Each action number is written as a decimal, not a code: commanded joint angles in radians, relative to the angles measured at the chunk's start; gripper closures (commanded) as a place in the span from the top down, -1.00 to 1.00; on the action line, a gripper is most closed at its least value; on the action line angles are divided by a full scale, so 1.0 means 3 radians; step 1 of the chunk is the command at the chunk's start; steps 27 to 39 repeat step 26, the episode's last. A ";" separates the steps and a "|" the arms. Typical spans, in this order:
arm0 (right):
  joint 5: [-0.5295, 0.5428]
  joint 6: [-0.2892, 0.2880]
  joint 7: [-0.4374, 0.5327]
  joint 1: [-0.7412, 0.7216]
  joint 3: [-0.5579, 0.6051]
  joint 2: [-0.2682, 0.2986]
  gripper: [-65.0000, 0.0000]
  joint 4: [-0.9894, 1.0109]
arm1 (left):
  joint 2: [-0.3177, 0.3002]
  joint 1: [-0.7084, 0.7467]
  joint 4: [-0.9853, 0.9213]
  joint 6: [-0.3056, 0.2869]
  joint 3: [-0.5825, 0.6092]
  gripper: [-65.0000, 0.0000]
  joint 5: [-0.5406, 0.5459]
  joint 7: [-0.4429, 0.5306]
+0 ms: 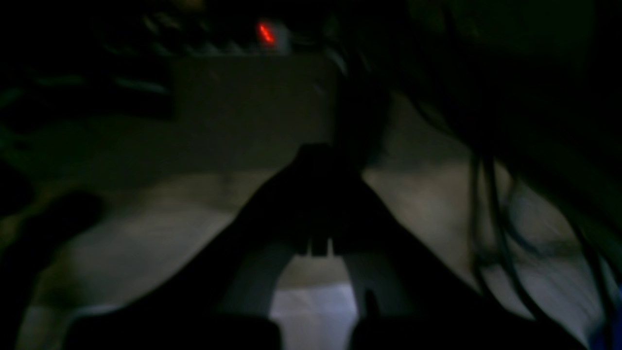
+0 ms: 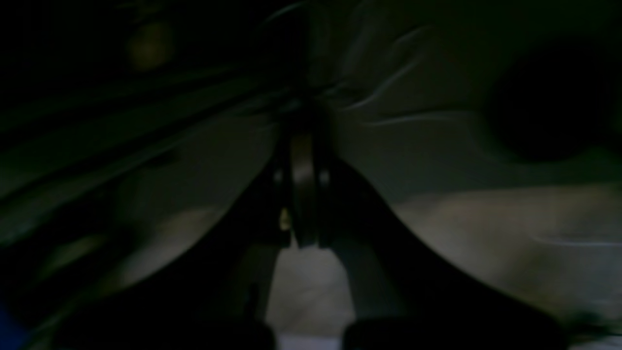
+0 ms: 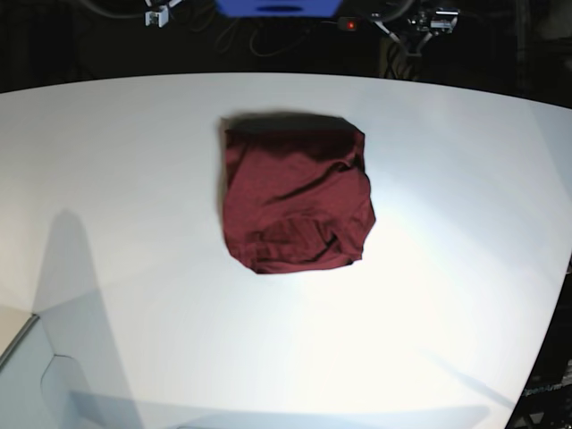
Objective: Layout the t-shirt on the table in an organized manner, then fold the t-shirt properly
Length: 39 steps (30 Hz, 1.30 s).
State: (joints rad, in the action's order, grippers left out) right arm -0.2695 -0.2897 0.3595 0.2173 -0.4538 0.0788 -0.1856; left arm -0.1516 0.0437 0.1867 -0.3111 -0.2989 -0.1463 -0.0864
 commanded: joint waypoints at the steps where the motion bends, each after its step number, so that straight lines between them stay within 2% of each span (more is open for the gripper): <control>1: 0.0006 0.0206 0.0098 0.0046 0.0073 0.0026 -1.00 0.0059 | -0.0039 0.0021 0.0009 0.0109 -0.0004 -1.00 -0.0011 0.0101; 5: 0.0001 0.1071 0.0216 0.0000 0.0492 0.0026 -1.00 0.0105 | 0.0017 0.0021 -0.0093 0.0283 0.0002 -1.00 -0.0011 0.0475; 7: 0.0001 0.1331 0.0216 -0.0006 0.0656 0.0026 -1.00 0.0105 | 0.0027 0.0021 -0.0144 0.0385 0.0002 -1.00 -0.0011 0.0551; 11: 0.0006 0.1654 0.0180 -0.0062 0.0743 0.0062 -1.00 0.0166 | 0.0078 0.0016 -0.0160 0.0497 -0.0004 -1.00 -0.0011 0.0572; 17: 0.0001 0.1863 0.0119 -0.0113 0.0753 0.0072 -1.00 0.0197 | 0.0089 0.0016 -0.0165 0.0733 -0.0004 -1.00 0.0004 0.0577; 20: 0.0001 0.1889 0.0052 -0.0128 0.0758 0.0072 -1.00 0.0202 | 0.0094 0.0016 -0.0170 0.0809 -0.0004 -1.00 -0.0001 0.0572; 39: 0.0001 0.1889 -0.0009 -0.0144 0.0748 0.0052 -1.00 0.0202 | 0.0094 0.0016 -0.0170 0.0820 -0.0004 -1.00 0.0004 0.0557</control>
